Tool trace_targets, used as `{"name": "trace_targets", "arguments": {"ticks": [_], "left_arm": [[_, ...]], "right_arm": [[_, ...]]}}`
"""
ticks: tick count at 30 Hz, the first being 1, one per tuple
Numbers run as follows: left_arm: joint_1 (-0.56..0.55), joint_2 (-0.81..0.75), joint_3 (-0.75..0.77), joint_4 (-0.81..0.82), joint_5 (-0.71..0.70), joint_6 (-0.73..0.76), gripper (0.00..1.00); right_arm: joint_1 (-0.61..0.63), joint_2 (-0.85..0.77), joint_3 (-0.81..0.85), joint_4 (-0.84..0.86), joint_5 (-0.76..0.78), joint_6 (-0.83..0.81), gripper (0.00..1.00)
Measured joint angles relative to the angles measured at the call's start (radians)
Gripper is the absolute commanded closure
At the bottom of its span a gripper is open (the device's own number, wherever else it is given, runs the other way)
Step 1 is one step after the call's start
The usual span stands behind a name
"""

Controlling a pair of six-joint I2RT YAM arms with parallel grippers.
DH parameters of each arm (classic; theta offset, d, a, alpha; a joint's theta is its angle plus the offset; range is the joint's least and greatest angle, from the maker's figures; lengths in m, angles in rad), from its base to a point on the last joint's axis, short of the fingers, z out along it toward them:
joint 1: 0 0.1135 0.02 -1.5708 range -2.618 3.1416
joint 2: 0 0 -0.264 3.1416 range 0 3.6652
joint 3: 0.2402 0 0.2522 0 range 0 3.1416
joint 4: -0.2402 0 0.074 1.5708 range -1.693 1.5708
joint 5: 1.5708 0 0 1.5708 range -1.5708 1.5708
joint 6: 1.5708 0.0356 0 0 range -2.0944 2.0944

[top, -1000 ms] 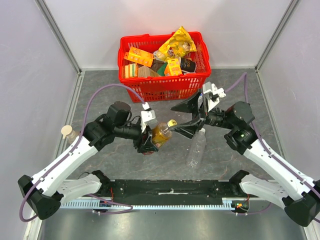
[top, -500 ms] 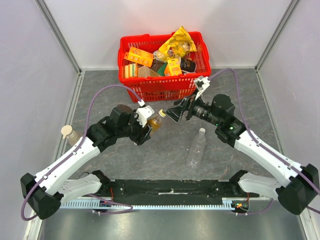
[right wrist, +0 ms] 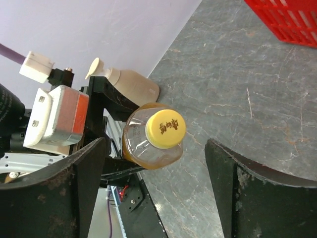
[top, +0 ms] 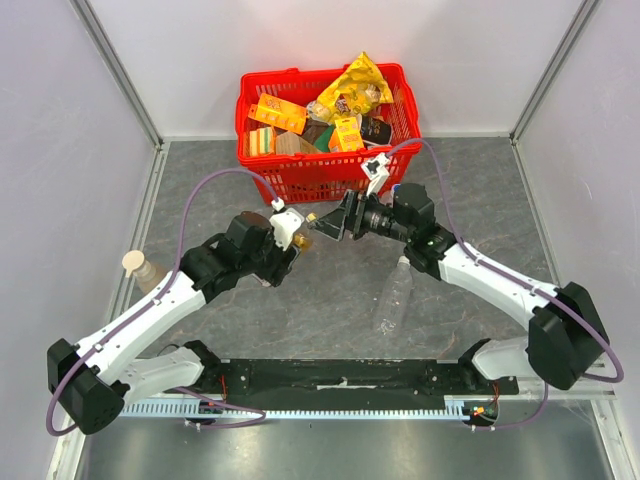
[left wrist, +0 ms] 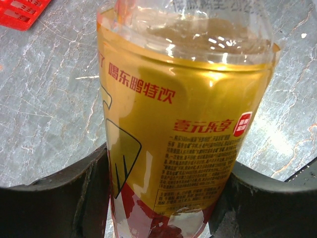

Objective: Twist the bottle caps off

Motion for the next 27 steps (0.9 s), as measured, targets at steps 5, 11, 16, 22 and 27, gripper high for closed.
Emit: {"name": "trace_targets", "arguments": {"ticks": [5, 11, 16, 22, 27], "left_arm": [[0.0, 0.0, 0.0, 0.0, -0.006, -0.002, 0.46], [0.0, 0.007, 0.0, -0.003, -0.012, -0.003, 0.46], [0.0, 0.012, 0.0, -0.003, -0.014, -0.003, 0.46], [0.0, 0.016, 0.0, -0.002, -0.014, -0.003, 0.46], [0.0, 0.016, 0.0, -0.003, -0.014, -0.003, 0.46]], "right_arm": [[0.0, 0.061, 0.0, 0.039, -0.014, 0.042, 0.32], [0.0, 0.111, 0.0, 0.061, -0.021, 0.079, 0.36], [0.0, 0.113, 0.0, 0.087, -0.024, 0.096, 0.32], [0.0, 0.113, 0.002, 0.097, -0.024, 0.109, 0.34], [0.0, 0.113, 0.002, 0.098, -0.023, 0.124, 0.36]]}}
